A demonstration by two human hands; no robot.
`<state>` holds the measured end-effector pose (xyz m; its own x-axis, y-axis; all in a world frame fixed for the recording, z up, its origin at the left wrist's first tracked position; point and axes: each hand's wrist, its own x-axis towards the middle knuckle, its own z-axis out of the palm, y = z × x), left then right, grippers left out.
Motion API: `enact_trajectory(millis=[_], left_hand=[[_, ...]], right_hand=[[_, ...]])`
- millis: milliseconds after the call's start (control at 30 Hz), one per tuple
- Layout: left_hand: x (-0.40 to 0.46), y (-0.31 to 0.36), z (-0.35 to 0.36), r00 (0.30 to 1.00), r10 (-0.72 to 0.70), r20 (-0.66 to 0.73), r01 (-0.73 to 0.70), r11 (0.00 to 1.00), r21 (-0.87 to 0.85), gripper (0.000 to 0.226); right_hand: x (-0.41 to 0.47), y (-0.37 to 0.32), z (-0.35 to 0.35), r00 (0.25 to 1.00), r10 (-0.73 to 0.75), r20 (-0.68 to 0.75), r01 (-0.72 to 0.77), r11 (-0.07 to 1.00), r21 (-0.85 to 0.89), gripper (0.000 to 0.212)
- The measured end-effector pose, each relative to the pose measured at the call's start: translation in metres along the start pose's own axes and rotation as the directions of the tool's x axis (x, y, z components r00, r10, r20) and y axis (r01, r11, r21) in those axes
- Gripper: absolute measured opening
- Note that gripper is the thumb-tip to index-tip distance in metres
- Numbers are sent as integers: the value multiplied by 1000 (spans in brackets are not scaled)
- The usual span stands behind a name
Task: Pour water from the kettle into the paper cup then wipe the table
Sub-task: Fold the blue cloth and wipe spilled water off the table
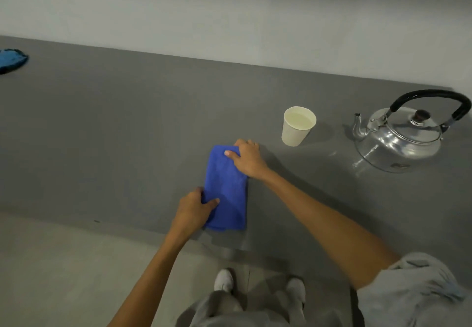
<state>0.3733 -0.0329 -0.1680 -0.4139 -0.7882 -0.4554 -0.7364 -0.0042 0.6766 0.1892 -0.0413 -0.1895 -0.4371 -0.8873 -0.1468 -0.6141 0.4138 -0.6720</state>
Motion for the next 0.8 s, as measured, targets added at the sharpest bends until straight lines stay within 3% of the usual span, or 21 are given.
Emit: enact_trajectory(millis=[100, 233, 367, 467, 533, 667, 733, 800], left_hand=[[-8, 7, -7, 997, 66, 37, -61, 991, -118, 22], [-30, 32, -7, 978, 132, 159, -65, 926, -372, 17], [-50, 54, 4, 893, 213, 396, 132, 718, -683, 25], [-53, 59, 22, 802, 271, 532, 296, 594, -748, 33], [-53, 55, 35, 796, 225, 562, 328, 620, -713, 38], [-50, 34, 48, 852, 54, 520, 253, 827, -501, 44], [-49, 26, 45, 836, -6, 549, 294, 849, -439, 45], [-48, 22, 41, 827, -50, 561, 241, 932, -272, 43]], right_hand=[[-10, -1, -13, 997, -38, -70, 52, 976, 209, 15], [-27, 1, -45, 983, -54, -174, 108, 942, 319, 8], [-48, 16, -81, 973, -18, -231, 109, 915, 389, 5], [-60, 36, -95, 971, 31, -237, 70, 911, 407, 3], [-66, 48, -92, 976, 69, -208, 18, 921, 390, 4], [-74, 70, -63, 989, 85, -123, -49, 962, 270, 22], [-75, 74, -55, 988, 74, -133, -46, 977, 206, 30], [-76, 74, -52, 981, 83, -175, -63, 991, 118, 30]])
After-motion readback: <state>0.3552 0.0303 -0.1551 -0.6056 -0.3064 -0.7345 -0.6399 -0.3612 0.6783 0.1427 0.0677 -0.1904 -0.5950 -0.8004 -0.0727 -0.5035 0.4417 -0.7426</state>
